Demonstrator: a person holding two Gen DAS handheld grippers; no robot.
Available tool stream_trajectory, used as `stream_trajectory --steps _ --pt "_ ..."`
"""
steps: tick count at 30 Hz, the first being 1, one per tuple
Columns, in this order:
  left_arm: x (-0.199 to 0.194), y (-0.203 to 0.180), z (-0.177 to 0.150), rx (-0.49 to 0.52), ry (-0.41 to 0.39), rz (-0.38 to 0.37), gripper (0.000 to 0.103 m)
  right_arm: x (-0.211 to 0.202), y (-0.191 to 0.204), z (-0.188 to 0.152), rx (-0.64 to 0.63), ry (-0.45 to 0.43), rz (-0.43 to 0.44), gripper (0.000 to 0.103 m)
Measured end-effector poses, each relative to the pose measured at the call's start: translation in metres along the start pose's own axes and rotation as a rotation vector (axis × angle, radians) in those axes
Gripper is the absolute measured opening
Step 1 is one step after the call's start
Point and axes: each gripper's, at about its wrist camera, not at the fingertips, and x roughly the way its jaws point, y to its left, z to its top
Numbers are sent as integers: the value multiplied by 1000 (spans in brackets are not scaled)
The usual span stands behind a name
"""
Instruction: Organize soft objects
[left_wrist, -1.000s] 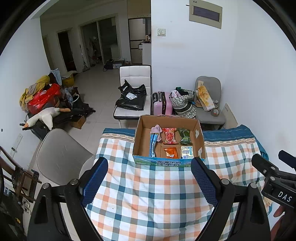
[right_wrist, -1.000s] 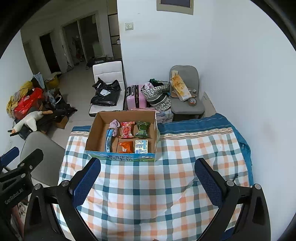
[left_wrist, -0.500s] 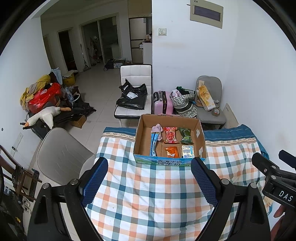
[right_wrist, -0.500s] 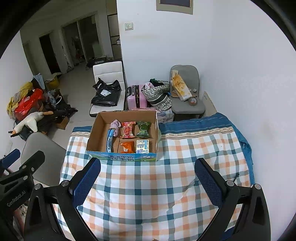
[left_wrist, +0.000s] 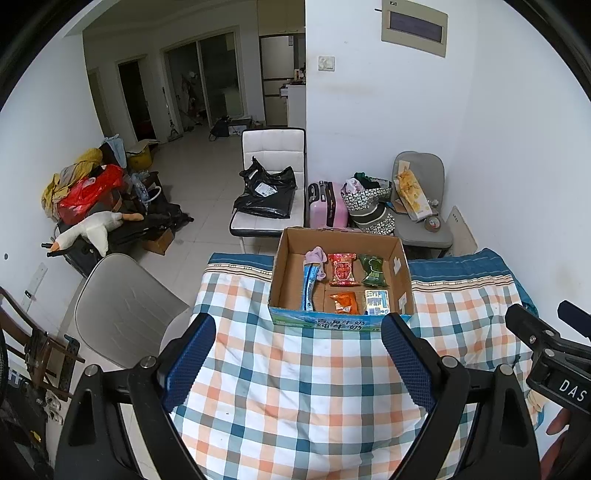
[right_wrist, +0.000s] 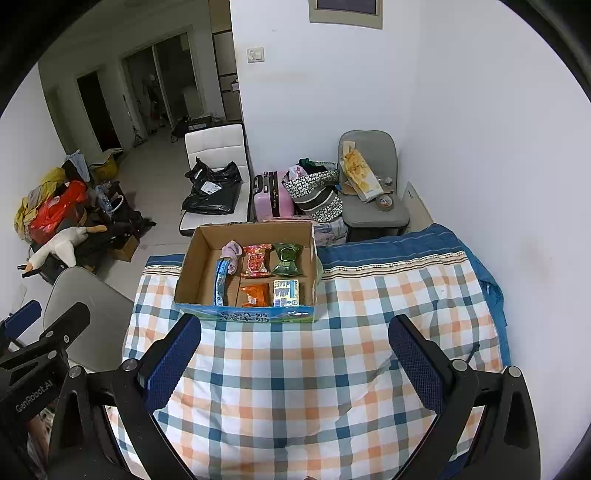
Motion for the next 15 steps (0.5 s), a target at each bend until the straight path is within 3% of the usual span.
stream_trajectory --steps 15 --pt "0 1 -1 -6 -3 1 92 0 2 0 1 -2 -4 103"
